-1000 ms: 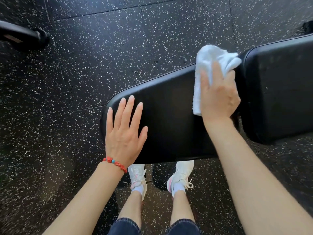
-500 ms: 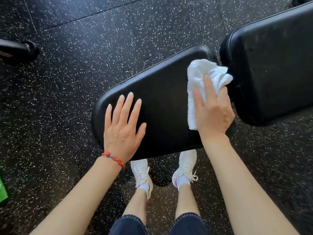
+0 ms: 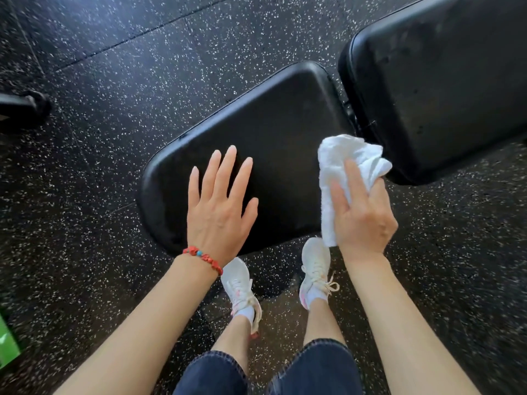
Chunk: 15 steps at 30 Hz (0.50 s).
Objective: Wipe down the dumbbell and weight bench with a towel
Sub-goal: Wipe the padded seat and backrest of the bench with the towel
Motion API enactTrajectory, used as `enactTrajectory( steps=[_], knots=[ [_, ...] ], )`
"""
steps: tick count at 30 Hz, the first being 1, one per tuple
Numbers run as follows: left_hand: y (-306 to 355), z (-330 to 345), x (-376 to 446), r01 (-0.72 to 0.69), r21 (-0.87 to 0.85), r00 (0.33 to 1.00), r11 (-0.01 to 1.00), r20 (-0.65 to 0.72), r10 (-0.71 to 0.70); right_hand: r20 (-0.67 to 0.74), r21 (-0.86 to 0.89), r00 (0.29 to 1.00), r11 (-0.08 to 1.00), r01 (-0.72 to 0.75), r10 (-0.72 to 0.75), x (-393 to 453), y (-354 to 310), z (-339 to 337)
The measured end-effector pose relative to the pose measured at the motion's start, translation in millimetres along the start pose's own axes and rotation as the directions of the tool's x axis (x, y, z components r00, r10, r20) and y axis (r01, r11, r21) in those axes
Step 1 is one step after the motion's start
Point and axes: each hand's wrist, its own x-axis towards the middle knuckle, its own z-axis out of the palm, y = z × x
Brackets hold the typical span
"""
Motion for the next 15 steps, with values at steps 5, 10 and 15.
enactTrajectory(
  steps=[5, 10, 15],
  knots=[
    [11.0, 7.2, 4.1, 0.003, 0.027, 0.998, 1.000, 0.061, -0.005, 0.066, 0.055, 0.998, 0.998, 0.007, -0.011, 24.0, -9.5, 0.8],
    [11.6, 11.9, 3.4, 0.012, 0.058, 0.999, 0.998, 0.043, -0.015, 0.265, 0.202, 0.962, 0.971, -0.125, 0.069, 99.7, -35.2, 24.0],
    [22.3, 11.0, 3.3, 0.082, 0.045, 0.996, 0.996, 0.035, -0.084, 0.275, 0.226, 0.961, 0.970, -0.092, 0.027, 95.5, -25.9, 26.1]
  ],
)
